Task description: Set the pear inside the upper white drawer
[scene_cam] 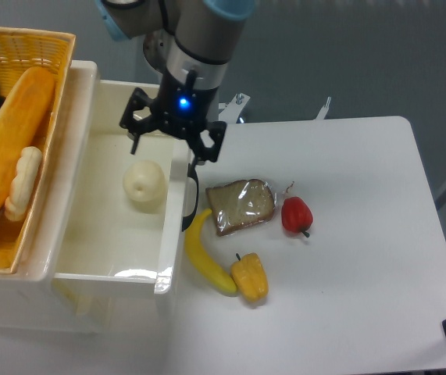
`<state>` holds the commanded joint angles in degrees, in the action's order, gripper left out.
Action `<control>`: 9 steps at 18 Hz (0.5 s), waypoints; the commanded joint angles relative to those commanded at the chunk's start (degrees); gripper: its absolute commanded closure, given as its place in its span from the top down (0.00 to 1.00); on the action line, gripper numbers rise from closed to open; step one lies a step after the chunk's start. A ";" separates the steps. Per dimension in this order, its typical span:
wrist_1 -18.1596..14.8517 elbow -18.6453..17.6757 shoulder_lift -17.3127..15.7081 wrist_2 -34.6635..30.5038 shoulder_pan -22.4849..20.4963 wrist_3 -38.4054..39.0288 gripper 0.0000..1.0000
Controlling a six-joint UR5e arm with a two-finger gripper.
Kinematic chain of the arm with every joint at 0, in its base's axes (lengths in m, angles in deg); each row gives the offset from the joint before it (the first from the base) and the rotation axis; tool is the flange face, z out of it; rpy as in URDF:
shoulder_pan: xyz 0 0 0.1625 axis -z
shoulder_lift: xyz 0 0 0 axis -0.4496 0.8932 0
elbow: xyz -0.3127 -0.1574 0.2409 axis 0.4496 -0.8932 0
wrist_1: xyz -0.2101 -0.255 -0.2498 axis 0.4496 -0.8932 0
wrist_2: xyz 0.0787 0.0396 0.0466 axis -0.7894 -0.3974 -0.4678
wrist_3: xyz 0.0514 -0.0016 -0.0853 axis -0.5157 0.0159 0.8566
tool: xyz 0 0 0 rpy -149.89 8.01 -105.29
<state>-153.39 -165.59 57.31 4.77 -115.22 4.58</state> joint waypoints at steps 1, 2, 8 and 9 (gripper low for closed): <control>0.53 -0.09 0.18 -2.55 0.00 -1.40 1.00; 0.70 -0.26 0.79 -5.18 0.00 -3.15 1.00; 0.88 0.00 2.98 -17.32 0.09 -6.15 1.00; 0.88 0.00 3.51 -18.73 0.09 -6.42 1.00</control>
<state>-152.51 -165.59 60.82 -13.97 -115.14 -1.84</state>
